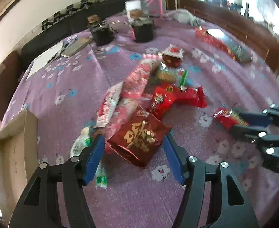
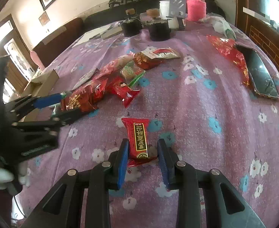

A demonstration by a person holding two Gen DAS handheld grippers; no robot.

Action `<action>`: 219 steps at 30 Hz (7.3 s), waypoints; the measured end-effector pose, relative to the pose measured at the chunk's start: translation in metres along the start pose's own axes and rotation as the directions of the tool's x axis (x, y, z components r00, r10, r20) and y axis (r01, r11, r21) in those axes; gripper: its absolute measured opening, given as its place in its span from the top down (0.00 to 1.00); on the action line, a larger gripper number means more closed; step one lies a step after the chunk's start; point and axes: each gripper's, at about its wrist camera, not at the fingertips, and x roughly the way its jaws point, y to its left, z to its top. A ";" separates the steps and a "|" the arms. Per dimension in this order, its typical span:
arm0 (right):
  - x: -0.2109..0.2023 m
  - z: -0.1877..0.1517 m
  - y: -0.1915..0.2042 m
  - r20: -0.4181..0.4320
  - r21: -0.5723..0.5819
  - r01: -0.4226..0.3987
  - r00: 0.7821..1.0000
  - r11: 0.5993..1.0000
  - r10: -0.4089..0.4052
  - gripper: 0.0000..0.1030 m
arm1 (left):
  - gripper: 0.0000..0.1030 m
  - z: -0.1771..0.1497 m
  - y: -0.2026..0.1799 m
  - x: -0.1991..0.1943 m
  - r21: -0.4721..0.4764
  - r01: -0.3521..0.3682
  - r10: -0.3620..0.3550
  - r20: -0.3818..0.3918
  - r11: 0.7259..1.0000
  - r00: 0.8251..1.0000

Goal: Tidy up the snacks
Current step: 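Close the left gripper on the dark red snack bag while the right gripper holds the red bar, then carry both snacks over the cardboard box and open both grippers, then grasp the small red candy packet with the right gripper while the left returns to the table, then grasp the clear green-wrapped candy with the left gripper, then carry both candies over the cardboard box and open both grippers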

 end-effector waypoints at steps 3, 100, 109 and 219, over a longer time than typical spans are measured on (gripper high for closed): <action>-0.002 -0.002 -0.003 0.008 0.003 -0.004 1.000 1.000 0.004 0.70 | 0.46 0.001 -0.002 -0.002 -0.004 -0.012 0.012 -0.005 1.000 1.000; 0.062 0.107 0.271 0.019 -0.212 -0.297 0.951 0.931 0.308 0.51 | 0.78 -0.089 0.264 -0.098 -0.580 -0.191 0.254 0.029 0.792 0.967; 0.025 0.079 0.226 0.076 -0.186 -0.282 0.951 0.941 0.300 0.50 | 0.48 -0.087 0.196 -0.146 -0.497 -0.243 0.348 0.128 0.833 0.929; 0.114 0.067 0.324 -0.219 -0.224 -0.362 0.923 0.905 0.316 0.64 | 0.84 -0.163 0.308 -0.047 -0.708 0.048 -0.084 -0.016 0.705 0.996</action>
